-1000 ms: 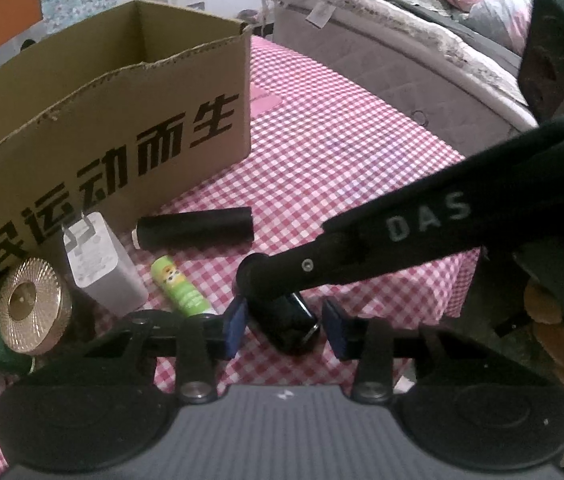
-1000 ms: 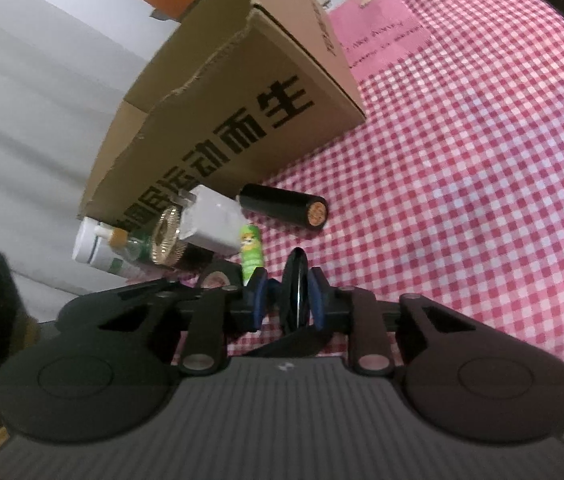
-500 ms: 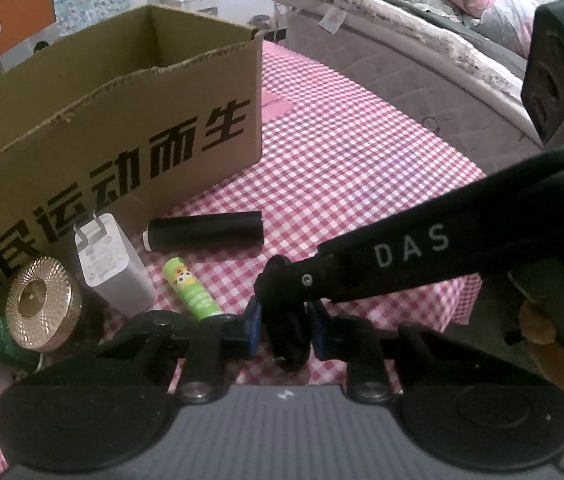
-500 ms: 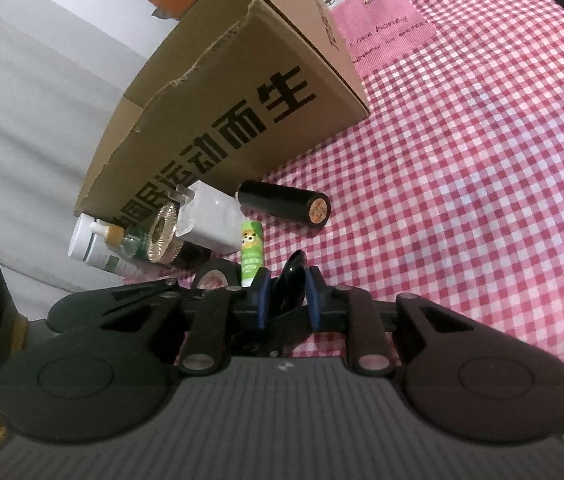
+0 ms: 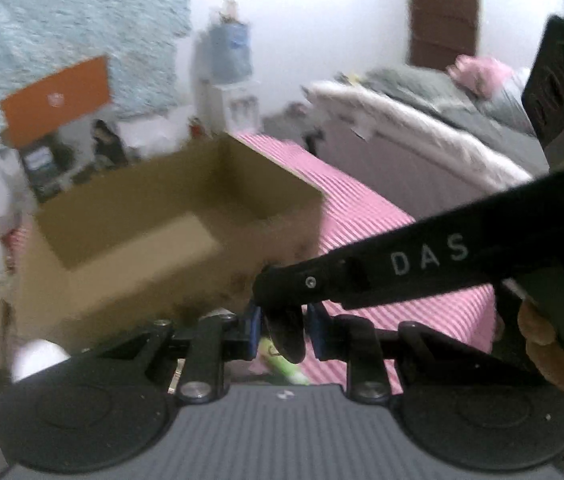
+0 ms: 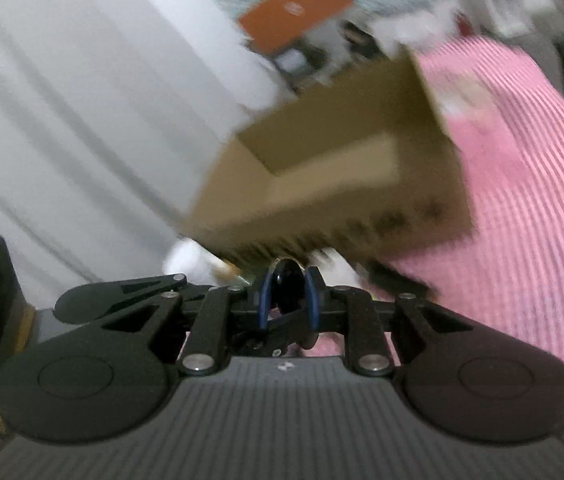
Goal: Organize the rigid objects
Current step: 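Carry the black oval case into the cardboard box and open the right gripper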
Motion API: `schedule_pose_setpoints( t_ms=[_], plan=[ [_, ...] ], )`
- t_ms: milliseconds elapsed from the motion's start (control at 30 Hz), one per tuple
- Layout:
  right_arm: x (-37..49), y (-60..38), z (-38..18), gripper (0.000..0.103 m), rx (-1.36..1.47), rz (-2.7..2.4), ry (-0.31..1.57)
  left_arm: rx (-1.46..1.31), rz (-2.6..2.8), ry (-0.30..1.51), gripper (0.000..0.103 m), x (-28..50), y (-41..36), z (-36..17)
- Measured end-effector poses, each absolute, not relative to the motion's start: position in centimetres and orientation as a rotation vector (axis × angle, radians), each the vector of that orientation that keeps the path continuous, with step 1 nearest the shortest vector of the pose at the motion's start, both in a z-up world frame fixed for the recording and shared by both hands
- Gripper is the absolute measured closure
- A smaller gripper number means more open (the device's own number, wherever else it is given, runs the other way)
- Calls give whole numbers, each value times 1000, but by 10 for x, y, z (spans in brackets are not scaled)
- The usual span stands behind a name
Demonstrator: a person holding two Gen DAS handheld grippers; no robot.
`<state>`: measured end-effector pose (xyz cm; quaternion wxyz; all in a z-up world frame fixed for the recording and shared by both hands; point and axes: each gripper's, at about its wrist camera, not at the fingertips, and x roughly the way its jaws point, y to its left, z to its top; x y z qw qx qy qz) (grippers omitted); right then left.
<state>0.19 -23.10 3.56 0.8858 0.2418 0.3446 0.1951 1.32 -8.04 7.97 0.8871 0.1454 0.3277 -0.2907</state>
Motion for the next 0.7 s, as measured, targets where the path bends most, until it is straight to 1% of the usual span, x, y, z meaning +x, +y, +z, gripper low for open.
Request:
schedule_pose_setpoints(
  t_ms=[133,233,333,567,700],
  plan=[
    [40,-204,64,86,453,503,686,253,-526,689,78,47,-54,106],
    [86,-189,74,86,474,566,722,214,-473,733,78,85,-38,112],
    [140,-178,73,86,520,606,799,199,-425,789,78,126,-29,107],
    [253,-151,36,87,639,592,1011,239,-342,911,78,201,-17,77],
    [290,-144,14,88,684,563,1080,262,-303,950,78,231,-15,62]
  ],
)
